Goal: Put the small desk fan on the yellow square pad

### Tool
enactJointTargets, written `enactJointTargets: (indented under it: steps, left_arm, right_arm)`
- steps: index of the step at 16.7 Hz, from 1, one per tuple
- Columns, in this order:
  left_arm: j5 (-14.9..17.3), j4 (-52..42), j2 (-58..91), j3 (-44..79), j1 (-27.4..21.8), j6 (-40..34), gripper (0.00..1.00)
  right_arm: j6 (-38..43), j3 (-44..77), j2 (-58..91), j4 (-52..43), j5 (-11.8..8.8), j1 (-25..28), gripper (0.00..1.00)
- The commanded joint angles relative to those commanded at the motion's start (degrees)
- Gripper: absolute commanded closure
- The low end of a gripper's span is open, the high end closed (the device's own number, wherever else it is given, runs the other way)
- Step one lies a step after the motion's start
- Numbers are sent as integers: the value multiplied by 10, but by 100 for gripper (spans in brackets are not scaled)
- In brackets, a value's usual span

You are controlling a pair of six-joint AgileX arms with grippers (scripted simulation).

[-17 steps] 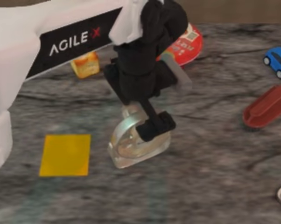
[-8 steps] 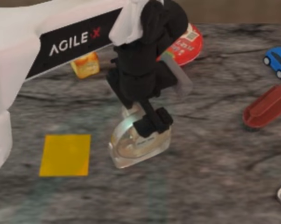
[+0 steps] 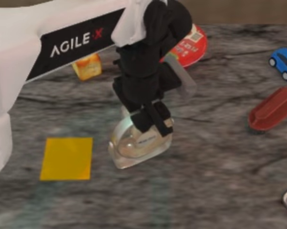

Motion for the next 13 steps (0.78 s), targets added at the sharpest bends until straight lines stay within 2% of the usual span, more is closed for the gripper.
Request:
enactJointTargets:
  steps: [10, 13]
  left_arm:
    - [-1, -2, 0, 2, 0, 1, 100]
    - [-3, -40, 3, 44, 4, 0, 100]
  right_arm:
    - [0, 0, 0, 0, 0, 0, 0]
    - [0, 0, 0, 0, 0, 0, 0]
